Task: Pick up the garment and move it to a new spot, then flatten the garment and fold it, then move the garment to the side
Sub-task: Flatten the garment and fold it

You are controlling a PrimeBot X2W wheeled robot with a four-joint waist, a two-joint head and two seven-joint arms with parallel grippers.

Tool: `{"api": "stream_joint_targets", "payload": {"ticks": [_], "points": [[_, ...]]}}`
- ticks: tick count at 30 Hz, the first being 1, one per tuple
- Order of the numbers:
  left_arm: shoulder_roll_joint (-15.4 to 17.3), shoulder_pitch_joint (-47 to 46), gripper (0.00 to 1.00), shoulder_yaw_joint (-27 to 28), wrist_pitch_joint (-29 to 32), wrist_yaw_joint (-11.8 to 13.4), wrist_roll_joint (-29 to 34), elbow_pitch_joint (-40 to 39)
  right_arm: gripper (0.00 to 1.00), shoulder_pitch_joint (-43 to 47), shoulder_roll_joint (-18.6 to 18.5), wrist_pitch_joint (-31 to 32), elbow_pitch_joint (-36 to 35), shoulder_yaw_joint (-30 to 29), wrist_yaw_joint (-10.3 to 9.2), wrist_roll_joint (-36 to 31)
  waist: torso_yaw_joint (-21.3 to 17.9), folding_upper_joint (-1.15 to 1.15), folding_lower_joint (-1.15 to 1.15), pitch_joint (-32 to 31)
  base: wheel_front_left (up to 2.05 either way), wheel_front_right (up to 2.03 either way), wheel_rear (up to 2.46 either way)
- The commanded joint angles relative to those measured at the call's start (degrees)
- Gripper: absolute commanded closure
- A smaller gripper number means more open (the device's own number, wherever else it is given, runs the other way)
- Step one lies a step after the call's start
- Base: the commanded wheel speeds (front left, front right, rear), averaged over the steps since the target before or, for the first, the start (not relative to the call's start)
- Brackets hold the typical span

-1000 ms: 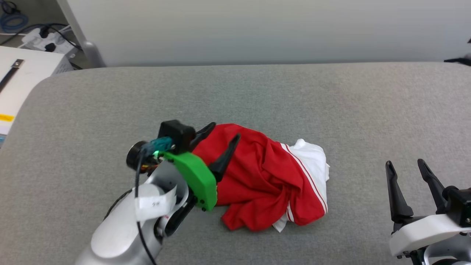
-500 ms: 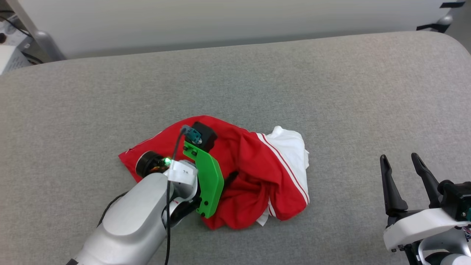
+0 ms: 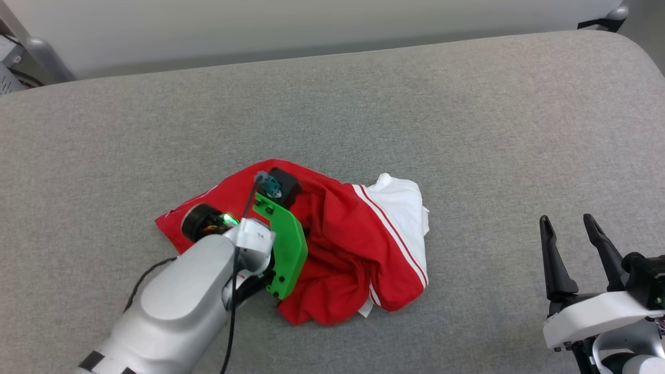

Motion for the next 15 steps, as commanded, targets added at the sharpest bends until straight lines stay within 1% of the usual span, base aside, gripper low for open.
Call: {"api": "stream_joint_targets", "payload": {"ticks": [1, 5, 7, 11, 15], "points": [[0.8, -1.4, 1.00, 0.7, -1.1, -0.3, 0.9, -0.1, 0.00, -0.8, -0.2, -0.4, 0.2, -0.3, -0.04, 0.5, 0.4, 0.00, 0.00, -0.4, 0.00, 0.00, 0.00], [2.5, -2.4, 1.00, 2.3, -4.5, 0.9, 1.9, -1.9, 0.00, -0.5, -0.2, -0.4, 0.3, -0.8, -0.04, 0.7, 1.3, 0.00, 0.00, -1.5, 0.00, 0.00, 0.00], [3.7, -2.5, 1.00, 3.4, -6.0, 1.9, 2.2, -3.3, 0.00, -0.3, -0.2, -0.3, 0.3, -1.1, -0.04, 0.8, 1.9, 0.00, 0.00, -2.2, 0.00, 0.00, 0.00], [6.9, -1.5, 1.00, 6.4, -8.6, 4.8, 2.2, -7.6, 0.00, 0.0, -0.2, -0.3, 0.4, -1.5, -0.04, 1.1, 3.2, 0.00, 0.00, -3.3, 0.00, 0.00, 0.00], [10.8, 2.2, 1.00, 10.0, -9.7, 8.5, 0.6, -13.1, 0.00, 0.7, -0.2, -0.4, 0.1, -2.3, -0.04, 1.4, 4.8, 0.00, 0.00, -3.7, 0.00, 0.00, 0.00]]}}
